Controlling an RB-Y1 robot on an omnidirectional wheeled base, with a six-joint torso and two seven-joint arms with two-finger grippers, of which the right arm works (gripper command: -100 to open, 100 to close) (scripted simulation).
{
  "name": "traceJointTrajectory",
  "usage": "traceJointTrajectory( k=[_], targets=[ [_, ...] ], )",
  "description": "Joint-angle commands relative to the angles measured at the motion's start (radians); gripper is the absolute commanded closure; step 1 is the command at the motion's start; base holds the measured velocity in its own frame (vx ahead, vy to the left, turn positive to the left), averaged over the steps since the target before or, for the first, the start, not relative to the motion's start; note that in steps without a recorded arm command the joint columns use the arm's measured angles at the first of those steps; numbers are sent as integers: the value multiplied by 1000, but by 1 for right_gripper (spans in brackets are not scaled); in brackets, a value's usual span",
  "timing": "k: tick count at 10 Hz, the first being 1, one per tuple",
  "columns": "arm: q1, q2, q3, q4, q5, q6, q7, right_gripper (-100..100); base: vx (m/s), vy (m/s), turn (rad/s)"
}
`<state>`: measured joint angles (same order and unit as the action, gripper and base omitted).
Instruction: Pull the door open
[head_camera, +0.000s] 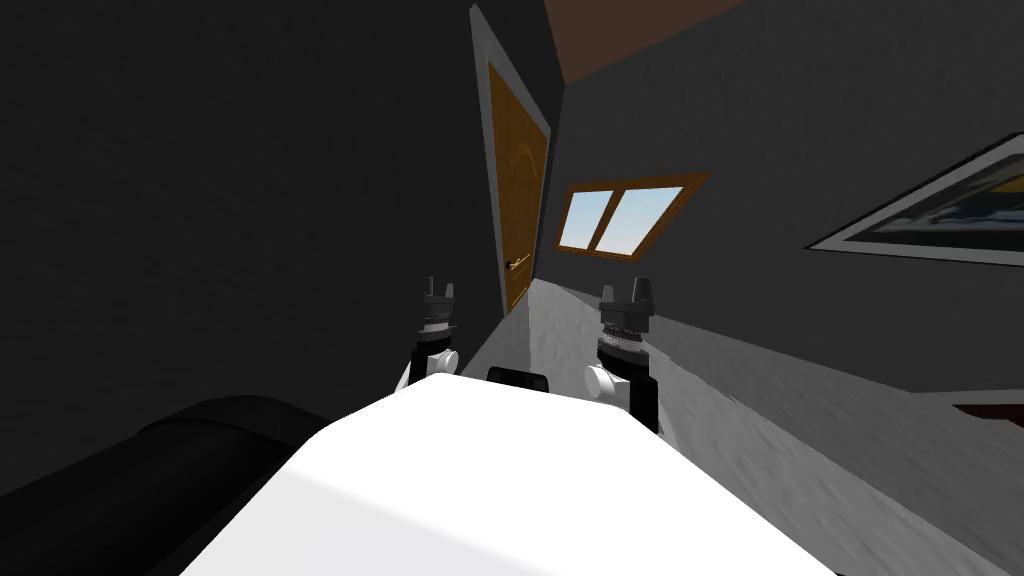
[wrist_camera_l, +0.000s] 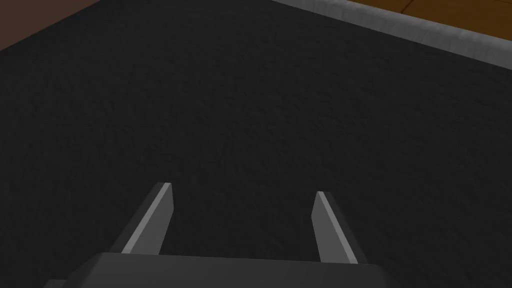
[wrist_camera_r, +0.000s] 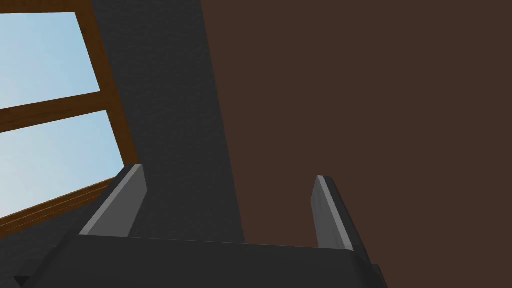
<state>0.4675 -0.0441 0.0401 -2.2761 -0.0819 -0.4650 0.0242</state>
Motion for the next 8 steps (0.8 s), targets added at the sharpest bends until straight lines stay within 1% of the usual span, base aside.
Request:
traceJointTrajectory(
  k=[1,2,3,4,5,8],
  targets=[
    [-13,-14,8,39,-5,-11,-8,-100,61,-8,194],
    [-17,-18,10,51,-7,-14,-10,-100,87,-35,139],
    [-26,-27,15,76,-10,-21,-15,-100,96,-44,154],
    [-31,-32,18,90,-12,-25,-18,-100,86,-28,107],
    [-42,-44,24,125,-16,-34,-25,-100,112,-31,190],
    [-62,-63,36,182,-24,-50,-36,-100,87,-31,131]
  ],
)
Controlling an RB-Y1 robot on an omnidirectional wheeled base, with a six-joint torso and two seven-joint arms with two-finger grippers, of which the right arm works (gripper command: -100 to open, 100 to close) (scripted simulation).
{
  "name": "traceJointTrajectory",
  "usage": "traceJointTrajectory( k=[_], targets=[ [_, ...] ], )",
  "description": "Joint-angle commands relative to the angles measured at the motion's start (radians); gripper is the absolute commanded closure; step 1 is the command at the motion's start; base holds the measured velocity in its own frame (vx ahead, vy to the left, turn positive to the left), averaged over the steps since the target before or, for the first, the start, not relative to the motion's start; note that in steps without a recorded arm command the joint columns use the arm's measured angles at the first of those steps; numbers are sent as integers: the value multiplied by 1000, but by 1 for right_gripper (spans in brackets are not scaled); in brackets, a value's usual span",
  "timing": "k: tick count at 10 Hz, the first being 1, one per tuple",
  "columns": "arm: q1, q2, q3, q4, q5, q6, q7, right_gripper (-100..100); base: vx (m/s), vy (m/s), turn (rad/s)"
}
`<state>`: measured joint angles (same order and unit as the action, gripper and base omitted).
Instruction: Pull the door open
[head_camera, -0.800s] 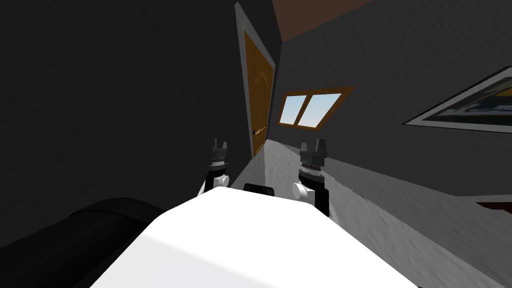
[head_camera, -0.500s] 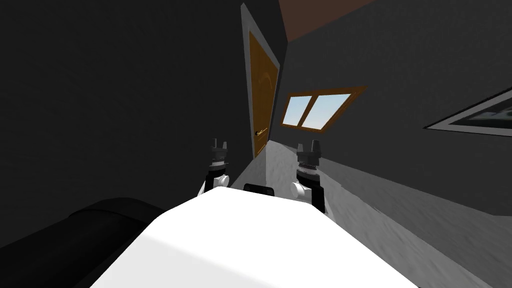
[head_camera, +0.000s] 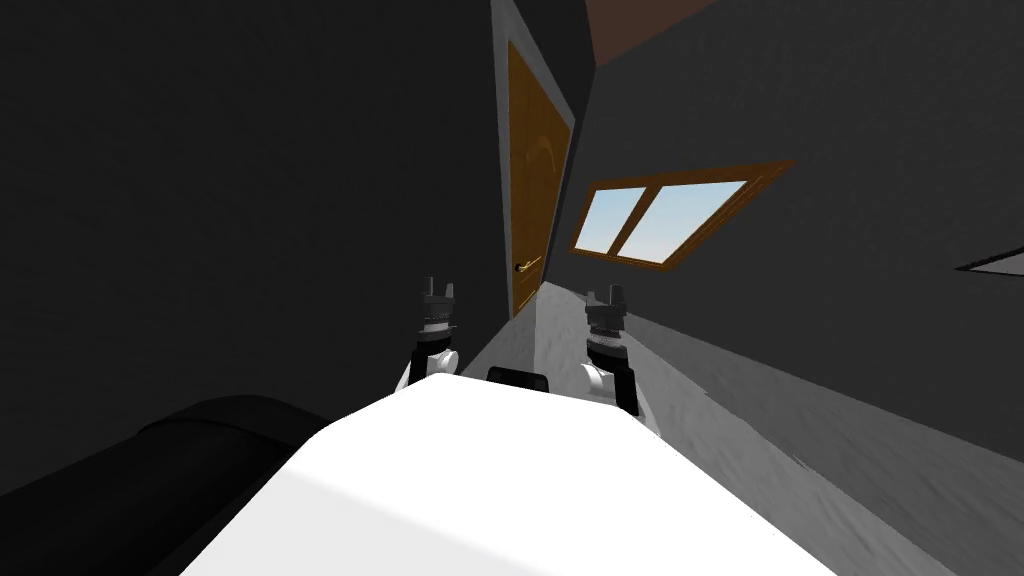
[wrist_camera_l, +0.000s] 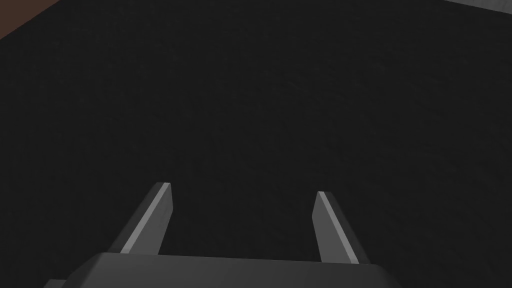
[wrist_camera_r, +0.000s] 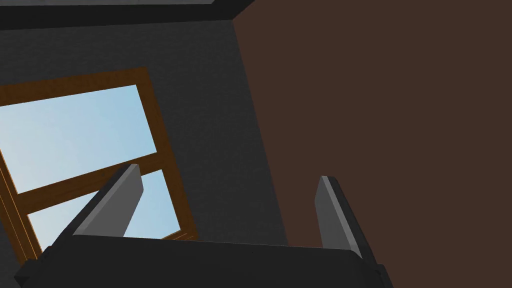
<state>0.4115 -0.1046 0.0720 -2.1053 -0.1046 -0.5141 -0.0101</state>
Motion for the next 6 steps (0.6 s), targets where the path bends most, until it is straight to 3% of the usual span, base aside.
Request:
traceJointTrajectory(
  k=[1,6],
  targets=[
    [-13,-10,8,33,-4,-7,-6,-100,80,-39,118],
    [-53,-50,31,152,-19,-39,-30,-100,75,-41,158]
  ],
)
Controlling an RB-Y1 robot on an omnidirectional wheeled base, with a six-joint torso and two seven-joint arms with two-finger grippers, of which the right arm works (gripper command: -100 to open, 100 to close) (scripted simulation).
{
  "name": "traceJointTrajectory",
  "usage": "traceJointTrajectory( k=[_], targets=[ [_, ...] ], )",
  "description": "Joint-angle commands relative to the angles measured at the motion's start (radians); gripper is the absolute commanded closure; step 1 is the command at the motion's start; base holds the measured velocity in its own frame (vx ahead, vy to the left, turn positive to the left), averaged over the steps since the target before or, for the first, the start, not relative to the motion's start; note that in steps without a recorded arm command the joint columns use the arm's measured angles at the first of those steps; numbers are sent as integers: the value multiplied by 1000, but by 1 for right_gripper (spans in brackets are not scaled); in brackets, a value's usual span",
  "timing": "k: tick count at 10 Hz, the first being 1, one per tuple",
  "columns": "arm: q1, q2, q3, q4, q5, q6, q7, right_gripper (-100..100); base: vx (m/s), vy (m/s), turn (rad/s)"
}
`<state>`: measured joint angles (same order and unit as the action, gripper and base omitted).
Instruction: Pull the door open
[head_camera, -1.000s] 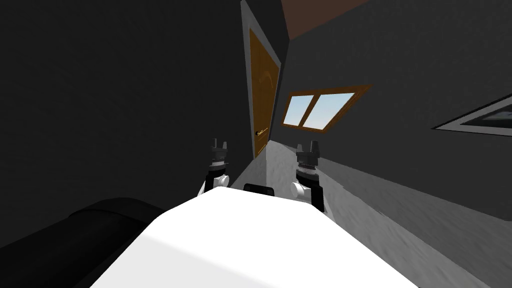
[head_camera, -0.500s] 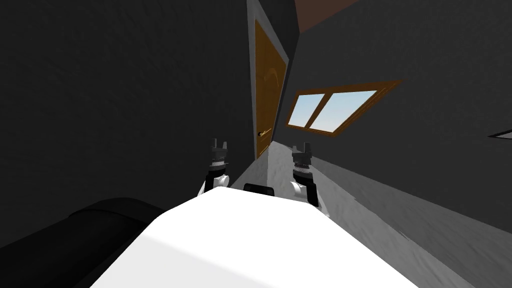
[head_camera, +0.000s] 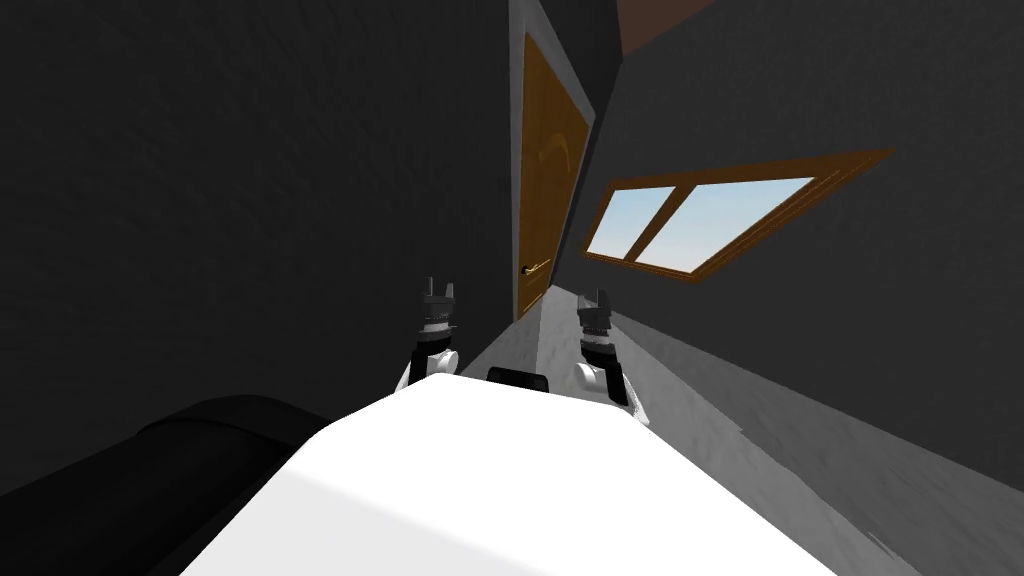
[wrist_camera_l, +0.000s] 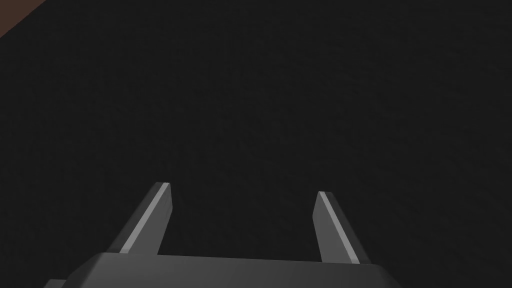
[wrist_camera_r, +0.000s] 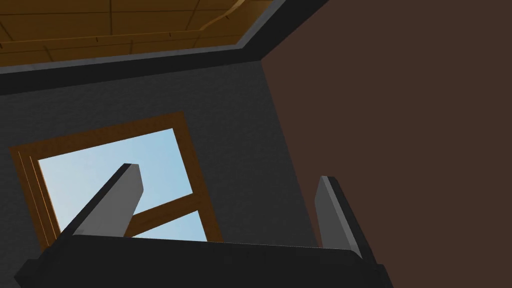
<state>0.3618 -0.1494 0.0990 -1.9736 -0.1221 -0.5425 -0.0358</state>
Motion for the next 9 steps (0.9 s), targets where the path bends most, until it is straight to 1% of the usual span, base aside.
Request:
traceJointTrajectory(
  k=[1,6,9],
  targets=[
    [-12,-14,9,46,-5,-18,-9,-100,90,-48,158],
    [-59,-61,36,185,-23,-55,-37,-100,85,-53,187],
    [-90,-90,54,274,-35,-80,-54,-100,78,-76,182]
  ],
)
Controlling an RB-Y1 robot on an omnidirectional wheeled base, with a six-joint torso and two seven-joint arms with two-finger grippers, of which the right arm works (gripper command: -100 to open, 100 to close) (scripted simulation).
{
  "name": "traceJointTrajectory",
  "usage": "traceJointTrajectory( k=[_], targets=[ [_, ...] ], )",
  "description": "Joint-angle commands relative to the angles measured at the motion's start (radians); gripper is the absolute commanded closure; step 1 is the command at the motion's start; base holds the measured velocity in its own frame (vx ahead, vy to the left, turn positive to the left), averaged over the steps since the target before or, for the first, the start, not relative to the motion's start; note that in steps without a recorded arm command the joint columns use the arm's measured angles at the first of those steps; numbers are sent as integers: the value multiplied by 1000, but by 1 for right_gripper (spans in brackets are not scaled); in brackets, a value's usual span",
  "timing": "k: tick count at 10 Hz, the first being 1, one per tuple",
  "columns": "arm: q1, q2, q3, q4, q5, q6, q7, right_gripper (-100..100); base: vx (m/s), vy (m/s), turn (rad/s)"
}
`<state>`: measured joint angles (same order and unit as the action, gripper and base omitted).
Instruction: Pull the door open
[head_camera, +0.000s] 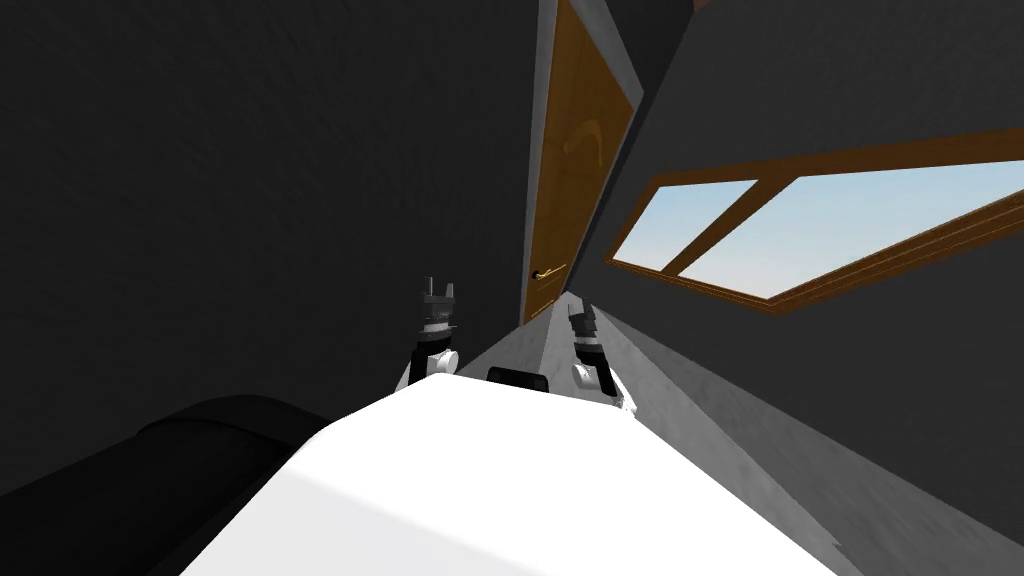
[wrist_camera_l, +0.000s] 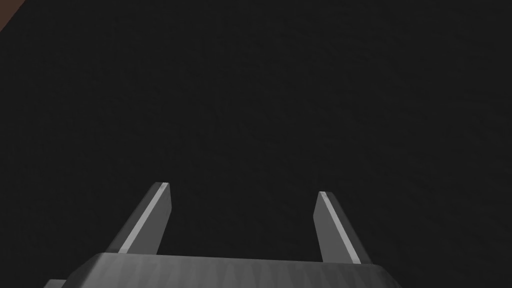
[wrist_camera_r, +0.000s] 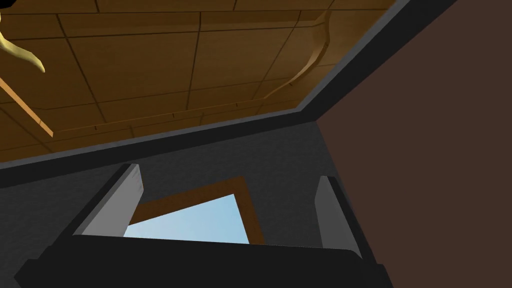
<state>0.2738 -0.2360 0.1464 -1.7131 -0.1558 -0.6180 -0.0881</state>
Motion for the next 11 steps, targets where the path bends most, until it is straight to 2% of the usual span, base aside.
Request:
traceJointTrajectory(
  k=[1,11],
  targets=[
    [-12,-14,12,44,-5,-12,-8,-100,77,-77,203],
    [-117,-116,73,348,-45,-97,-70,-100,73,-78,202]
  ],
)
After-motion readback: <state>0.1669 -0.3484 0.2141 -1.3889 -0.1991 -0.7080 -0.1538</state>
